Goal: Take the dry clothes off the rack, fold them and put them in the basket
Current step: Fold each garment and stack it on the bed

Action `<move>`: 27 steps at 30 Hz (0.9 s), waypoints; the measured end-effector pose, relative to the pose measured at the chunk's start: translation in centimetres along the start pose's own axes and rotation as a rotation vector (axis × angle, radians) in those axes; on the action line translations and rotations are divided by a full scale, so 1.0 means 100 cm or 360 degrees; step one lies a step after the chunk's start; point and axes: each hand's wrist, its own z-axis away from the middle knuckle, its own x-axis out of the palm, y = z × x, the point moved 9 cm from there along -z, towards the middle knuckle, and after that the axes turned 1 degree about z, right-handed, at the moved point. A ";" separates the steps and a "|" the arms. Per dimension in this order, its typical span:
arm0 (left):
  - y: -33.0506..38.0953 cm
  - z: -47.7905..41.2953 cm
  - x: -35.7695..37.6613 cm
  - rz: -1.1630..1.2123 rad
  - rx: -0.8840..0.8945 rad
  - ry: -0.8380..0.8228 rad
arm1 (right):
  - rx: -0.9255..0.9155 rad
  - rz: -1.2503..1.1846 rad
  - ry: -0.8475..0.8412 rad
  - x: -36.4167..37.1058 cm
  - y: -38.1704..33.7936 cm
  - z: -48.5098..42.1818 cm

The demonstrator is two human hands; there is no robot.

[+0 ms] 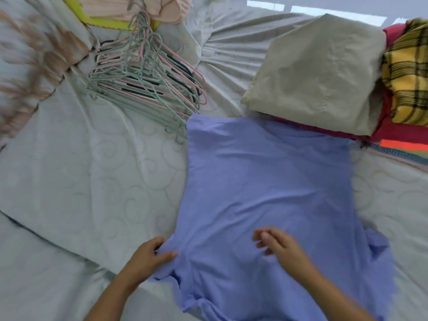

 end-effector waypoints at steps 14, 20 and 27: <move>0.174 0.012 0.113 0.0542 0.0204 -0.0646 | 0.0664 -0.1328 0.0264 -0.004 0.085 0.044; 0.125 -0.138 0.030 0.1228 -0.0358 0.0277 | -0.0176 0.0618 0.1051 -0.039 0.024 0.039; 0.173 -0.174 -0.026 0.1182 -0.0043 0.0781 | -0.0929 0.0995 0.0730 0.000 -0.022 0.027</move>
